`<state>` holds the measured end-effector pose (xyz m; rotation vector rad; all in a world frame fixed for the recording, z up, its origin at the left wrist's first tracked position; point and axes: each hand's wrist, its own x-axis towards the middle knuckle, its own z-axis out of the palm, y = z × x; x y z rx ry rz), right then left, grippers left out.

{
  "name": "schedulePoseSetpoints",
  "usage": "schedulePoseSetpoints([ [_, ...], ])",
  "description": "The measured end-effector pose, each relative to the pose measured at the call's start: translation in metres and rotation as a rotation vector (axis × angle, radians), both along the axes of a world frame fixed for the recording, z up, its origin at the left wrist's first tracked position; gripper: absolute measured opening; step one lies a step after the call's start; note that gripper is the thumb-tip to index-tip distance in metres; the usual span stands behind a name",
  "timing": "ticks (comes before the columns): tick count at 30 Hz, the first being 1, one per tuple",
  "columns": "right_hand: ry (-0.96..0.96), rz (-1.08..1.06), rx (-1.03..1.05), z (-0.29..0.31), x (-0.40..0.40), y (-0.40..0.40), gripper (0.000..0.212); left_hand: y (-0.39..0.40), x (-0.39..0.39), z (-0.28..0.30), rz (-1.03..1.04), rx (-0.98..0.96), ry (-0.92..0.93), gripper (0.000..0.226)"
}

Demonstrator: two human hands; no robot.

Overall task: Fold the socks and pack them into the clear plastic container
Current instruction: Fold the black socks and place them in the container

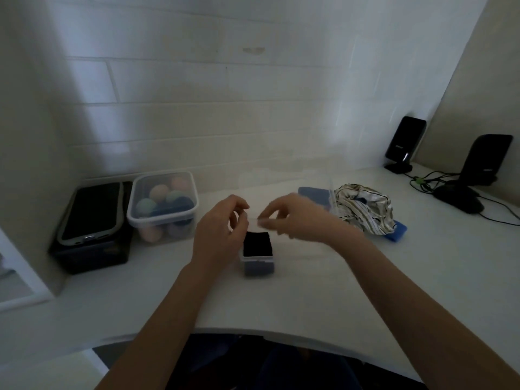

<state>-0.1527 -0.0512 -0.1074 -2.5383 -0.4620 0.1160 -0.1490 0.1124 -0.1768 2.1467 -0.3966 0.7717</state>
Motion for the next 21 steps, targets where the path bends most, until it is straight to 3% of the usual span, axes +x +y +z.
schedulePoseSetpoints([
  [4, -0.097, -0.133, 0.241, 0.023, 0.007, -0.042, 0.017, 0.001, 0.0, 0.0, -0.02, -0.089, -0.019, 0.013],
  [9, -0.524, -0.479, 0.359, 0.028, 0.046, -0.094, 0.022, 0.001, -0.001, 0.002, -0.028, -0.092, -0.039, 0.02],
  [12, -0.532, -0.48, 0.083, 0.01, 0.08, -0.109, 0.02, 0.001, -0.001, 0.003, -0.022, -0.097, -0.047, 0.02],
  [18, -0.004, -0.221, -0.472, -0.034, 0.119, -0.112, 0.063, 0.0, -0.001, 0.001, -0.007, -0.069, -0.028, 0.016],
  [21, -0.016, -0.233, -0.575, -0.047, 0.122, -0.106, 0.055, 0.0, 0.0, -0.001, 0.017, -0.031, -0.01, 0.009],
])
